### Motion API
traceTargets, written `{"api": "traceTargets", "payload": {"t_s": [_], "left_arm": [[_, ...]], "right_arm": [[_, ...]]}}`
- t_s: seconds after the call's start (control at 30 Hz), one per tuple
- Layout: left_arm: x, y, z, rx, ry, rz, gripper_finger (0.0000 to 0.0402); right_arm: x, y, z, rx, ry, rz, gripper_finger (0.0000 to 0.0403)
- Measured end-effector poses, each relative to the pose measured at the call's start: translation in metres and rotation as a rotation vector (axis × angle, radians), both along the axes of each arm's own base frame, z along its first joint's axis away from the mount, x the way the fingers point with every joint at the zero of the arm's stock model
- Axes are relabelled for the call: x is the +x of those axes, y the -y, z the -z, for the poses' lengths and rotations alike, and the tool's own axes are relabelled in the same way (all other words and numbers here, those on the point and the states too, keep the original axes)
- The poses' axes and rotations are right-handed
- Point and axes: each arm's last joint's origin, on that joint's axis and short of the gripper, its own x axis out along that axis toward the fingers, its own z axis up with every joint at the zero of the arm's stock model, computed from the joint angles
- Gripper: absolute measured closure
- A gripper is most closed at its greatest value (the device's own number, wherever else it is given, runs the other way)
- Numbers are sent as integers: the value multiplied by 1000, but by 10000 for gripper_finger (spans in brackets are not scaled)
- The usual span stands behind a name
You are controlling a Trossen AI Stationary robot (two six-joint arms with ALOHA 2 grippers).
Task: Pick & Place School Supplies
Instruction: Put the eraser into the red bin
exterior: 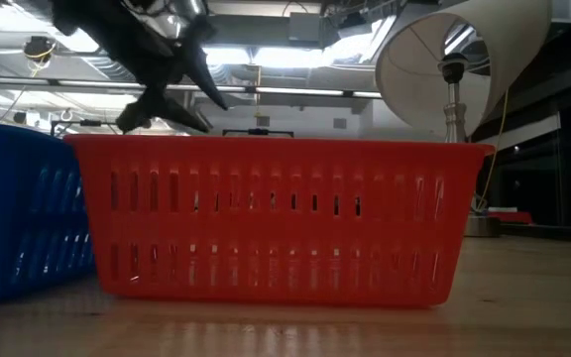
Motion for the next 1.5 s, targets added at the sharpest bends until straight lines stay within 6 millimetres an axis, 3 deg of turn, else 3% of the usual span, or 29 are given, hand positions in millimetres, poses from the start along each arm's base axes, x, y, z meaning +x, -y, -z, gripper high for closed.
{"api": "traceTargets", "payload": {"t_s": [0.13,0.23,0.47,0.63,0.77,0.93,1.1,1.27,1.5], "left_arm": [[-2,-23,-2,-13,27,-101,213],[-4,-36,-1,26,1,-39,213],[3,-47,-22,392,19,290,213],[12,-65,-42,572,-160,523,214],[31,-83,-51,668,-325,793,214],[61,-100,-40,777,-543,1165,214],[82,-108,-15,961,-803,1442,214],[92,-113,8,1022,-839,1613,214],[99,-119,39,949,-852,1714,214]], "right_arm": [[2,6,0,9,-10,27,304],[5,11,0,9,-10,47,304],[2,26,-12,-5,-62,20,304],[-7,37,-27,-32,-78,-23,304],[-12,43,-34,-59,-92,-48,304],[-14,44,-34,-47,-119,-66,304],[-14,44,-34,-13,-103,-52,305],[-14,44,-35,-16,-56,-16,305],[-13,43,-34,-19,-56,-15,305]]}}
